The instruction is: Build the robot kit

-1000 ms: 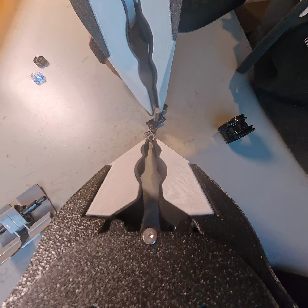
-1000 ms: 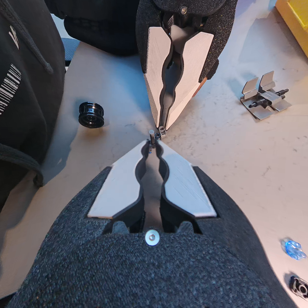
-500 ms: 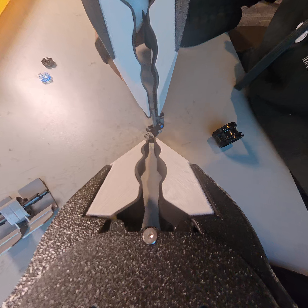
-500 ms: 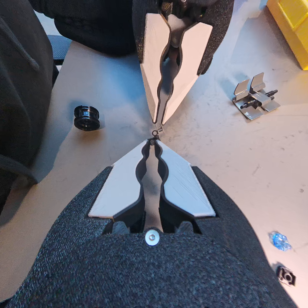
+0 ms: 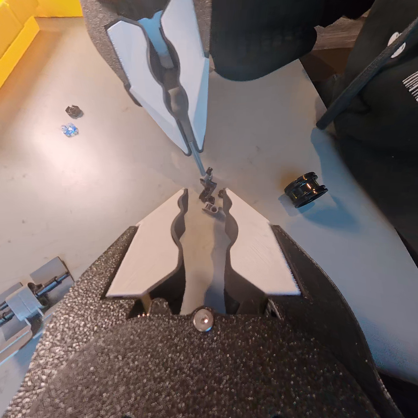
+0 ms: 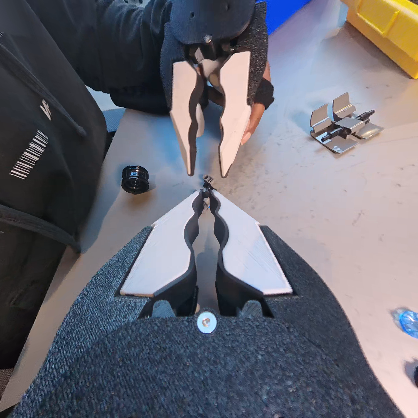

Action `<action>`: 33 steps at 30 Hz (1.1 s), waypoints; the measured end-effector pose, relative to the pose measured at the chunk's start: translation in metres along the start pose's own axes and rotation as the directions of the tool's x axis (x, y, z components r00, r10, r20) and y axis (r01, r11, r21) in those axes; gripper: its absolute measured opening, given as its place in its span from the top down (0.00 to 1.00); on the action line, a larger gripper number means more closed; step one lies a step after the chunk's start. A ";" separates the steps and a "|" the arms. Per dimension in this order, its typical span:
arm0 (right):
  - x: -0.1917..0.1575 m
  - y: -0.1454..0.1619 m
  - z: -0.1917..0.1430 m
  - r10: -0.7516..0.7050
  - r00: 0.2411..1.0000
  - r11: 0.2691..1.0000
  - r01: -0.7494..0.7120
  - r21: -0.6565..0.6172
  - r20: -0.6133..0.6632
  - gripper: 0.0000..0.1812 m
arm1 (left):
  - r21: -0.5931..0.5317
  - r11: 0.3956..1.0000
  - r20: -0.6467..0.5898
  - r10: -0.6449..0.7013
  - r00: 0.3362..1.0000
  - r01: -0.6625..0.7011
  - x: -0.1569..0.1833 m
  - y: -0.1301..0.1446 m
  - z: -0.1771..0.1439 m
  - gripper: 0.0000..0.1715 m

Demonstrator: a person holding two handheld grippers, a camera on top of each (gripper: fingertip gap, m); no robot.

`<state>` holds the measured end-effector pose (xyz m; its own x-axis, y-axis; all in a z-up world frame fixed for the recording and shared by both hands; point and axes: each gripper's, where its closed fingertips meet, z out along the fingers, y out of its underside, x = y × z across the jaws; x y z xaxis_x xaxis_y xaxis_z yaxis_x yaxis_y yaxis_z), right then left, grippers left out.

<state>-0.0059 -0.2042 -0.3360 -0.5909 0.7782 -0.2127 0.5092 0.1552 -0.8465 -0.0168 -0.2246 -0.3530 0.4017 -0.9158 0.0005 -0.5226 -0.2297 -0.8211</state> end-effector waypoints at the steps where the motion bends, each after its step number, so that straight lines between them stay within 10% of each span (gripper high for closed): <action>1: 0.002 0.002 0.000 0.001 1.000 1.000 -0.001 -0.011 -0.007 0.97 | -0.013 1.000 -0.002 0.018 1.000 -0.018 0.002 0.001 0.002 0.82; 33: -0.010 -0.004 0.010 -0.216 0.976 0.950 0.201 -0.238 -0.040 0.97 | -0.117 0.990 0.195 -0.050 0.979 0.074 0.017 0.015 0.002 0.92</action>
<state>-0.0080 -0.2190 -0.3350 -0.6613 0.7501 -0.0050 0.5143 0.4485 -0.7310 -0.0163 -0.2430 -0.3662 0.5666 -0.8211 -0.0697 -0.5758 -0.3340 -0.7463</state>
